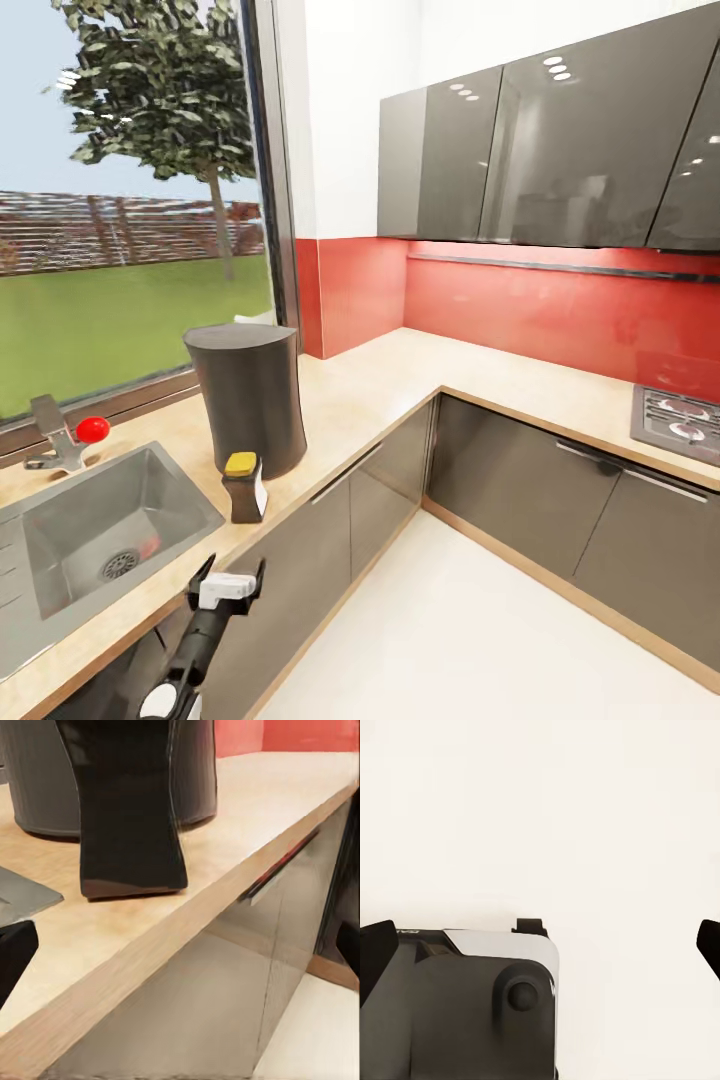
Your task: Set up a coffee station on the kitchen countertop: keep the coffee maker on the countertop, move the bottle of coffee from the kitchen shelf to the counter next to the coffee maker, place a paper coffee filter on top of the coffee maker, put the saucer next to the coffee maker with the coffee cup on the saucer, and place the electric kettle next to the coffee maker.
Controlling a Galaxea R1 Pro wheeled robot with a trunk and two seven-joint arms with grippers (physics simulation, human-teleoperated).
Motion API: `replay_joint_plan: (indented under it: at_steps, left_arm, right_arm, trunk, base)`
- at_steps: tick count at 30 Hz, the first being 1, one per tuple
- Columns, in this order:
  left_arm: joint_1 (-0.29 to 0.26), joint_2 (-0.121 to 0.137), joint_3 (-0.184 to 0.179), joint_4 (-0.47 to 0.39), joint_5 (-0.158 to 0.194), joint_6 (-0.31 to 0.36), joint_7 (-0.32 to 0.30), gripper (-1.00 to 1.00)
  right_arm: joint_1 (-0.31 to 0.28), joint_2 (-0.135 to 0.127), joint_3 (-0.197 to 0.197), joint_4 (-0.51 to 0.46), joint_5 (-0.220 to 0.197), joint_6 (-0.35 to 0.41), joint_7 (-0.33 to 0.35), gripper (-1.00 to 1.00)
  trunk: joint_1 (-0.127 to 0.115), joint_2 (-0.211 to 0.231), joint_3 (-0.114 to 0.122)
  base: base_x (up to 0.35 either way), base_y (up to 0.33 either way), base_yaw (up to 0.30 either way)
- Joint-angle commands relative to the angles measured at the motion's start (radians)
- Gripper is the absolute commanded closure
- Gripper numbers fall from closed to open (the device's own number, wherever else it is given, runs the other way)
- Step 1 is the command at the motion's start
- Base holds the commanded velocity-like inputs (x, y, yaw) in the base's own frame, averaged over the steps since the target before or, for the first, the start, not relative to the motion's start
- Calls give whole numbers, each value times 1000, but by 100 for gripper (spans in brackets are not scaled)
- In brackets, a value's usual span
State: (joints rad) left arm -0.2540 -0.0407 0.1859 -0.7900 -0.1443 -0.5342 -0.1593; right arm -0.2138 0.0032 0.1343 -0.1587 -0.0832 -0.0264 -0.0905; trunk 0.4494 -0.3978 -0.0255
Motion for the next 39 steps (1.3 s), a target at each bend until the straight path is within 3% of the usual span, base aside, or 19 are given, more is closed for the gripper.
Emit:
replay_joint_plan:
  at_steps: [1, 3, 4, 7, 14, 22, 32, 39]
  left_arm:
    - [9, -8, -1, -1, -12, -7, -10, -100]
    - [29, -14, -36, -3, -13, -12, -15, -100]
    - [53, -17, -94, -8, -13, -14, -18, -100]
    - [86, -18, -129, -14, -11, -15, -18, -100]
    - [173, -17, -149, 1, -16, -10, -19, -100]
    - [128, -25, -156, -44, -17, -54, -17, -100]
    - [131, -28, -154, -82, -22, -52, -16, -100]
    - [131, -29, -158, -73, -24, -50, -13, -100]
  right_arm:
    - [-1, 0, 8, 1, -9, -3, -5, -100]
    - [-1, 0, 8, 1, -9, -3, -5, -100]
    - [-1, 0, 8, 1, -9, -3, -5, -100]
    - [-1, 0, 8, 1, -9, -3, -5, -100]
    - [-1, 0, 8, 1, -9, -4, -5, -100]
    - [-5, 31, 16, -1, -6, -2, -5, -100]
    - [-5, 34, 12, -1, -7, -2, -5, -100]
    - [-4, 32, 8, -2, -10, -2, -3, -100]
  trunk:
    - [1, -2, -2]
    - [1, -2, -2]
    - [1, -2, -2]
    - [1, -2, -2]
    - [1, -2, -2]
    - [1, -2, -2]
    - [1, -2, -2]
    - [1, -2, -2]
  base:
    - [0, 0, 0]
    - [0, 0, 0]
    - [0, 0, 0]
    - [0, 0, 0]
    - [0, 0, 0]
    - [0, 0, 0]
    - [0, -11, 0]
    - [0, -246, -75]
